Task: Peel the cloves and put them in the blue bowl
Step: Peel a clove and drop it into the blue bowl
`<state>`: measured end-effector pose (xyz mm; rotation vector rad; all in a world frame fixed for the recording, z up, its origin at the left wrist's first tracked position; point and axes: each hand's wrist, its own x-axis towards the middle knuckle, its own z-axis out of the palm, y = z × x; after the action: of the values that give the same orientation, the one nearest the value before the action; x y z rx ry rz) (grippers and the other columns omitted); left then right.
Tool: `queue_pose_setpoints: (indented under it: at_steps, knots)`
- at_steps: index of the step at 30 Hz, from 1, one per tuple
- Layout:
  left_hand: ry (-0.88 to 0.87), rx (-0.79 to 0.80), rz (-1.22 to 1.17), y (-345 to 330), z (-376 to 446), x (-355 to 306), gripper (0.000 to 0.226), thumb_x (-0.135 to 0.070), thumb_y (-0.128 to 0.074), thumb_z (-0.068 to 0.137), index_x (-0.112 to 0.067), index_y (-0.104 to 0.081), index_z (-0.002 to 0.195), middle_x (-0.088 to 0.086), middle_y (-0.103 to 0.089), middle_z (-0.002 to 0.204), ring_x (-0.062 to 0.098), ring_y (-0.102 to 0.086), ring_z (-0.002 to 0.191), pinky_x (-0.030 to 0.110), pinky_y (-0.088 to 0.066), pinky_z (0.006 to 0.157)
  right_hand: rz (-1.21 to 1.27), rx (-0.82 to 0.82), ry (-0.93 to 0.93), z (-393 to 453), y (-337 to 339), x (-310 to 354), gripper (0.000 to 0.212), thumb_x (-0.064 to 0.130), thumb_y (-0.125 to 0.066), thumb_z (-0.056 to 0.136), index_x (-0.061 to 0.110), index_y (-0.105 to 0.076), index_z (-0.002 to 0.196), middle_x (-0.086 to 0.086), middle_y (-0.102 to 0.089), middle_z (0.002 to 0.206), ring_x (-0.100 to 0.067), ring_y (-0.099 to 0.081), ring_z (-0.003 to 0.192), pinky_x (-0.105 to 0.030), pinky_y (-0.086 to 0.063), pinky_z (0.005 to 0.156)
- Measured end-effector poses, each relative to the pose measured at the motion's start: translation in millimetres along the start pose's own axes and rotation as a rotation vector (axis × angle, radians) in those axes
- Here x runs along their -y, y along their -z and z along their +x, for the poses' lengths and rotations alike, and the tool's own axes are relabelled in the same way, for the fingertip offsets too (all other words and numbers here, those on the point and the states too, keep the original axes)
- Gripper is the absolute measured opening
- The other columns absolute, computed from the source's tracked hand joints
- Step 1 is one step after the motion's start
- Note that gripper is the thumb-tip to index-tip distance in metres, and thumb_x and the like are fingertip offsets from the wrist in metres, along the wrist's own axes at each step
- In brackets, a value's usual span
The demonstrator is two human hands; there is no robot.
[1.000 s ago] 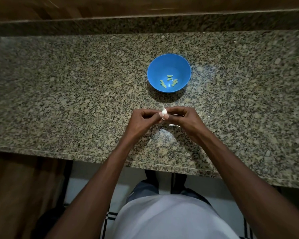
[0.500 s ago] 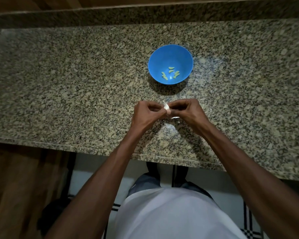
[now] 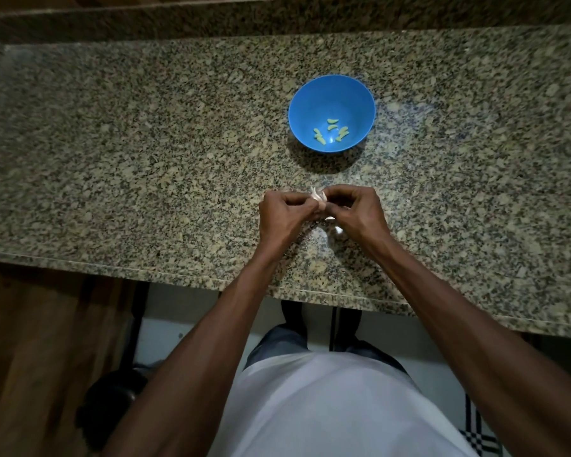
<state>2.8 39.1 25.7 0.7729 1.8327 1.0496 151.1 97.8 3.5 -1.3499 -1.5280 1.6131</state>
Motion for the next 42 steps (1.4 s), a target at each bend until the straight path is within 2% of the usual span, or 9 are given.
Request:
queue_pose_setpoints:
  at_steps: [5,11,22,27,29,33,37,40,42]
  knots:
    - [0.002,-0.01,-0.056,1,-1,4,0.023,-0.015,-0.085,0.084,0.001,-0.08,0.1,0.01,-0.08,0.086,0.024,-0.079,0.079,0.043,-0.065,0.077,0.0,0.008,0.031,1,0,3,0.01,0.016,-0.084,0.087,0.021,-0.081,0.095,0.007,-0.08,0.088,-0.009,-0.078,0.083,-0.024,-0.06,0.068]
    - [-0.062,-0.016,0.159,-2,2,8,0.027,-0.025,-0.083,0.085,-0.009,-0.08,0.108,0.0,-0.08,0.088,0.01,-0.077,0.077,0.036,-0.066,0.072,0.009,0.048,-0.035,3,-2,-6,0.021,0.015,-0.083,0.089,0.009,-0.081,0.11,-0.002,-0.081,0.098,-0.014,-0.079,0.089,-0.035,-0.065,0.08]
    - [-0.134,0.012,0.254,-5,7,9,0.031,-0.027,-0.08,0.089,-0.01,-0.079,0.114,0.0,-0.08,0.097,0.003,-0.075,0.081,0.018,-0.059,0.067,0.075,0.035,-0.098,10,0,-12,0.018,0.011,-0.083,0.088,0.007,-0.081,0.105,-0.006,-0.081,0.094,-0.023,-0.079,0.088,-0.047,-0.065,0.083]
    - [-0.085,0.055,0.215,-2,6,11,0.02,-0.023,-0.069,0.093,-0.015,-0.082,0.106,-0.002,-0.08,0.085,0.016,-0.076,0.078,0.043,-0.065,0.073,0.061,0.029,-0.097,8,1,-12,0.018,0.011,-0.083,0.088,0.007,-0.081,0.105,-0.007,-0.081,0.095,-0.022,-0.079,0.088,-0.044,-0.066,0.081]
    - [-0.07,0.068,0.196,-2,6,12,0.02,-0.028,-0.071,0.095,-0.013,-0.082,0.103,0.0,-0.08,0.084,0.016,-0.077,0.079,0.044,-0.065,0.076,0.043,0.031,-0.096,8,1,-11,0.019,0.013,-0.084,0.088,0.006,-0.081,0.105,-0.007,-0.081,0.094,-0.021,-0.079,0.087,-0.042,-0.066,0.08]
    - [-0.071,0.04,0.224,-3,8,14,0.024,-0.03,-0.076,0.093,-0.011,-0.081,0.108,0.002,-0.08,0.096,0.009,-0.076,0.085,0.035,-0.065,0.08,-0.081,0.061,-0.087,7,3,-9,0.021,0.016,-0.082,0.091,0.003,-0.08,0.107,-0.006,-0.08,0.092,-0.016,-0.079,0.085,-0.039,-0.066,0.079]
    - [-0.105,0.001,0.429,-6,12,14,0.031,-0.032,-0.077,0.092,-0.01,-0.078,0.114,0.004,-0.079,0.106,0.011,-0.074,0.088,0.02,-0.059,0.07,-0.277,0.098,-0.039,10,4,-2,0.02,0.024,-0.08,0.093,0.008,-0.081,0.105,-0.003,-0.08,0.088,-0.014,-0.078,0.082,-0.042,-0.066,0.078]
    - [-0.126,-0.017,0.495,-5,13,15,0.032,-0.032,-0.077,0.091,-0.011,-0.076,0.116,0.003,-0.078,0.108,0.013,-0.072,0.088,0.031,-0.062,0.076,-0.437,0.083,0.0,14,6,1,0.017,0.025,-0.08,0.09,0.011,-0.082,0.1,-0.003,-0.079,0.083,-0.016,-0.076,0.076,-0.045,-0.065,0.071]
    - [-0.128,-0.035,0.5,-5,13,16,0.032,-0.031,-0.079,0.09,-0.012,-0.075,0.116,0.003,-0.078,0.109,0.012,-0.072,0.09,0.036,-0.063,0.082,-0.51,0.063,0.017,16,9,2,0.016,0.019,-0.076,0.09,0.011,-0.08,0.103,-0.007,-0.079,0.091,-0.018,-0.076,0.082,-0.045,-0.064,0.077]
